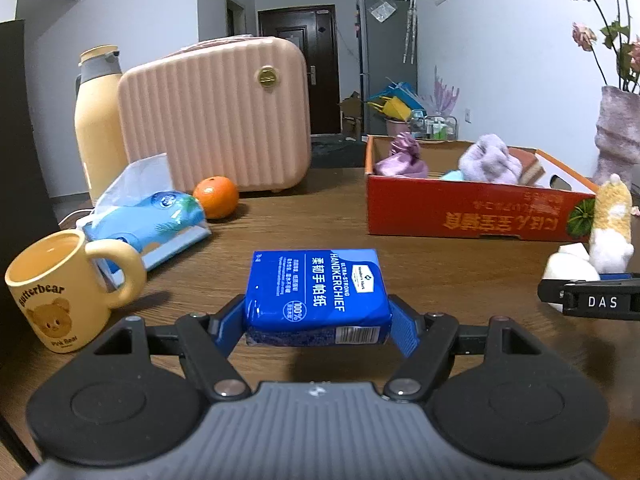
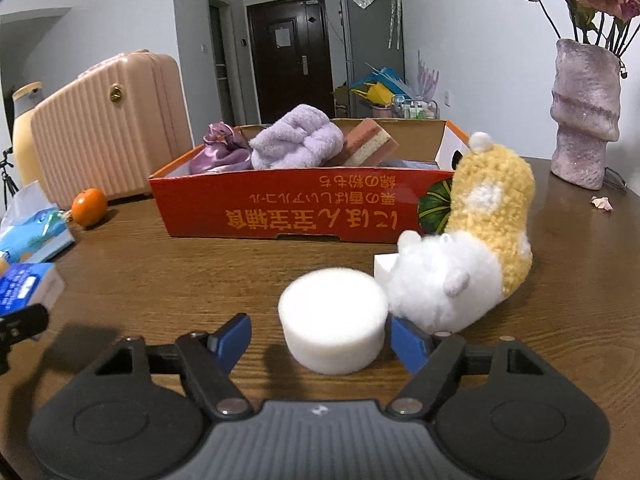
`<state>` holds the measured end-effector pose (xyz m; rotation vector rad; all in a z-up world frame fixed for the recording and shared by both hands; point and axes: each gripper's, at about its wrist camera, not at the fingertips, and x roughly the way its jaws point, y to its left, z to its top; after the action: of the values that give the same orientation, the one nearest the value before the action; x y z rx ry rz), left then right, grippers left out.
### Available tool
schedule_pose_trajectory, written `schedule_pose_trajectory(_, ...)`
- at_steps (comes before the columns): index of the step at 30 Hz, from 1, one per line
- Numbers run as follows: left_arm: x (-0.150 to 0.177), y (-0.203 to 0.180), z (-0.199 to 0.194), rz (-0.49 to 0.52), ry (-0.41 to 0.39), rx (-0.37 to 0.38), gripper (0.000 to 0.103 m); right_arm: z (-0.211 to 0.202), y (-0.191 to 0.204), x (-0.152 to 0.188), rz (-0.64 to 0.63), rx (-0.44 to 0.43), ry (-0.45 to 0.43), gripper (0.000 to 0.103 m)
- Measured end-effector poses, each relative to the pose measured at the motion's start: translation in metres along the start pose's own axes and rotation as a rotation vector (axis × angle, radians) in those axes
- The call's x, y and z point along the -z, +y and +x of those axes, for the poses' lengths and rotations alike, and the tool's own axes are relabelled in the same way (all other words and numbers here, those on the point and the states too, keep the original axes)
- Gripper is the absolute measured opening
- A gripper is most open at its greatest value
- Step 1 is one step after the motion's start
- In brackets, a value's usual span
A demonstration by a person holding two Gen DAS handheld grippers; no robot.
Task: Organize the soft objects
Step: 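Close the right gripper on the white round sponge while the left holds the pack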
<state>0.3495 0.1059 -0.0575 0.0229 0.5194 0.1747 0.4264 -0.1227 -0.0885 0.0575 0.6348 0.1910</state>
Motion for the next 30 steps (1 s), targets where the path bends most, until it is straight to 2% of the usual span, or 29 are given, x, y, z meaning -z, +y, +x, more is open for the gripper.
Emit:
schedule_pose_trajectory(6,-0.001,0.011,0.004,-0.009,-0.003,-0.006,0.074,0.012,0.003,-0.006,0.0,0.016,0.009,0.058)
schedule_pose_trajectory(22,-0.001,0.009,0.002,0.003,-0.023,-0.013,0.074,0.005,0.006,-0.009,-0.022,0.0,-0.051,0.056)
schedule_pose_trajectory(30,-0.003,0.005,-0.002,0.002,-0.06,-0.024,0.074,-0.007,0.008,-0.012,-0.034,-0.022,-0.113,0.056)
